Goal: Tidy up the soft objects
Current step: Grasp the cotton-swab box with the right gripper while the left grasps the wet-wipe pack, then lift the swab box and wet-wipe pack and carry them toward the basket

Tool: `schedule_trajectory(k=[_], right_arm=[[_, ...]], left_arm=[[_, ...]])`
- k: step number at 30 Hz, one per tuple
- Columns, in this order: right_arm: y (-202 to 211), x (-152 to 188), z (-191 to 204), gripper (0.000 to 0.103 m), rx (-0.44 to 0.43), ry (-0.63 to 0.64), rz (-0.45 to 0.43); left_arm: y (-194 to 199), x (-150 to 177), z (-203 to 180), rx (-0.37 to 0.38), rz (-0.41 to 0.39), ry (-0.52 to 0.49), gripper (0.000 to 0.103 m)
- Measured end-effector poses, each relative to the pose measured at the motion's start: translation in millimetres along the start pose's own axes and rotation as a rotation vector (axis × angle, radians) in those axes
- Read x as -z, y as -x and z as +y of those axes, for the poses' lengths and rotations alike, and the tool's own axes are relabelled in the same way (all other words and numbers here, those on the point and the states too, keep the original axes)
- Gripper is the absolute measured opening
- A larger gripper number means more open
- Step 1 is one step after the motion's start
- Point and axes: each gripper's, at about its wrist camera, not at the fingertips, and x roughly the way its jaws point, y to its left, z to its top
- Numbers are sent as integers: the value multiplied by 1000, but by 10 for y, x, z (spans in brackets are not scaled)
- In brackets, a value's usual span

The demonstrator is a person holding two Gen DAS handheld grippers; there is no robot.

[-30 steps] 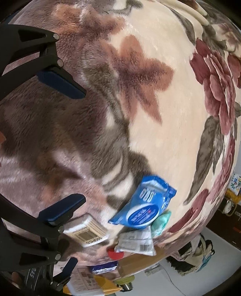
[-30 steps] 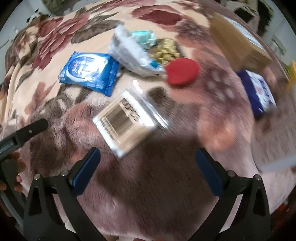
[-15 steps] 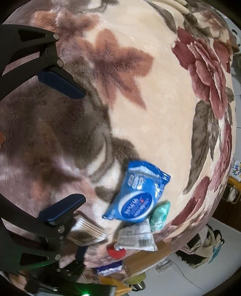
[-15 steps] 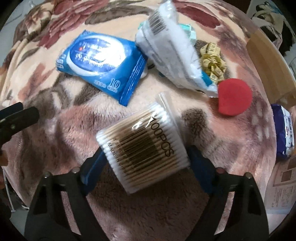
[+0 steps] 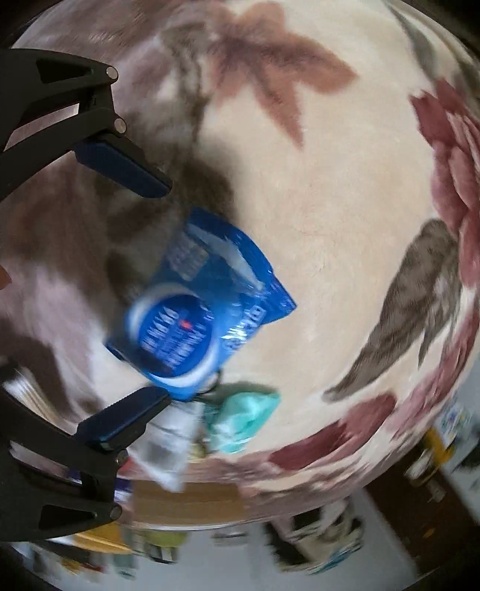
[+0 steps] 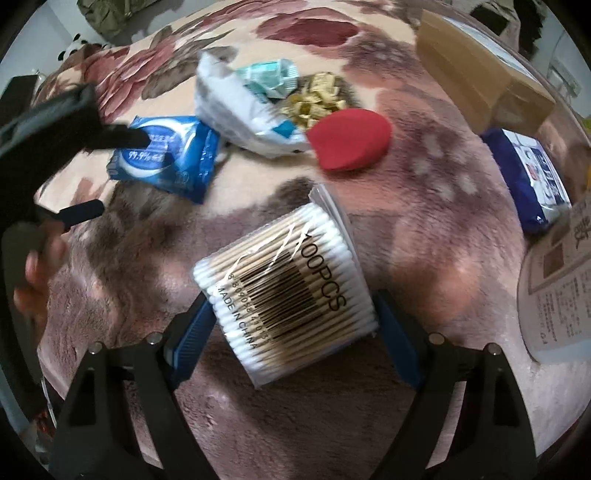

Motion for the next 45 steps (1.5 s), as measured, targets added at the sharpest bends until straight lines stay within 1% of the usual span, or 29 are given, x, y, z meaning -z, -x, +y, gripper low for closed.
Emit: schedule_trajectory(k=[5, 6, 7, 8, 9, 10, 11, 13, 16, 17, 18, 20, 23, 26, 27, 28, 29, 30, 31, 33, 35, 36, 37, 38, 39, 41, 45], right_arm=[[107, 59, -253, 86, 4, -29, -30], [113, 77, -281, 86, 2, -37, -30], [115, 85, -316, 86, -2, -43, -28], [115, 96, -339, 86, -3, -45, -24], [111, 111, -341, 86, -1, -44, -23], [104, 117, -327, 86, -1, -41, -21], [98, 116, -297, 86, 0, -36, -21], [95, 123, -262, 86, 3, -25, -23], [110, 141, -218, 86, 2, -25, -20], [92, 116, -188, 86, 1, -26, -20], [99, 123, -177, 86, -3, -24, -20], [98, 119, -100, 86, -7, -17, -21], [98, 126, -71, 86, -10, -8, -19], [54, 104, -22, 86, -14, -3, -15], [47, 103, -7, 86, -12, 0, -13], [42, 105, 1, 86, -12, 3, -13], [37, 107, 11, 86, -12, 5, -11], [29, 105, 20, 86, -12, 6, -10], [23, 103, 23, 86, -12, 6, -9], [9, 99, 30, 87, -12, 5, -8], [-9, 88, 43, 87, -13, 2, -7], [-7, 96, 39, 87, -13, 3, -7], [-9, 99, 38, 87, -13, 5, -6], [-12, 99, 41, 87, -12, 8, -4], [-18, 93, 46, 87, -13, 8, -3], [-17, 93, 44, 87, -15, 7, -2], [-37, 88, 54, 85, -4, 0, 5]], left_arm=[[-225, -61, -31, -6, 43, 143, 102], [-249, -55, -38, -10, 44, 150, 101], [-258, -49, -54, -14, 41, 149, 97], [-258, -32, -71, -22, 31, 132, 86], [-255, -26, -81, -31, 26, 116, 79], [-247, -11, -91, -47, 18, 88, 66], [-236, 0, -85, -53, 11, 66, 62], [-207, 17, -40, -28, 15, 26, 59], [-105, 46, 37, -58, 5, -73, 53], [-56, 87, 69, -61, 12, -130, 52], [-34, 105, 93, -66, 18, -160, 52], [37, 219, 193, -96, 46, -254, 52], [58, 342, 326, -117, 117, -359, 52], [88, 453, 410, -146, 146, -433, 54], [98, 483, 418, -149, 144, -442, 55], [98, 490, 431, -141, 139, -433, 64], [93, 494, 444, -125, 134, -411, 76], [95, 499, 465, -111, 133, -391, 81], [78, 500, 480, -92, 128, -345, 87], [78, 510, 503, -97, 110, -297, 88], [57, 549, 511, -117, 79, -269, 87], [41, 550, 501, -123, 72, -268, 85], [57, 568, 486, -137, 63, -274, 73], [85, 606, 477, -165, 51, -293, 60], [112, 628, 497, -170, 47, -300, 58], [183, 668, 551, -142, 54, -306, 54], [261, 722, 628, -126, 64, -326, 53]])
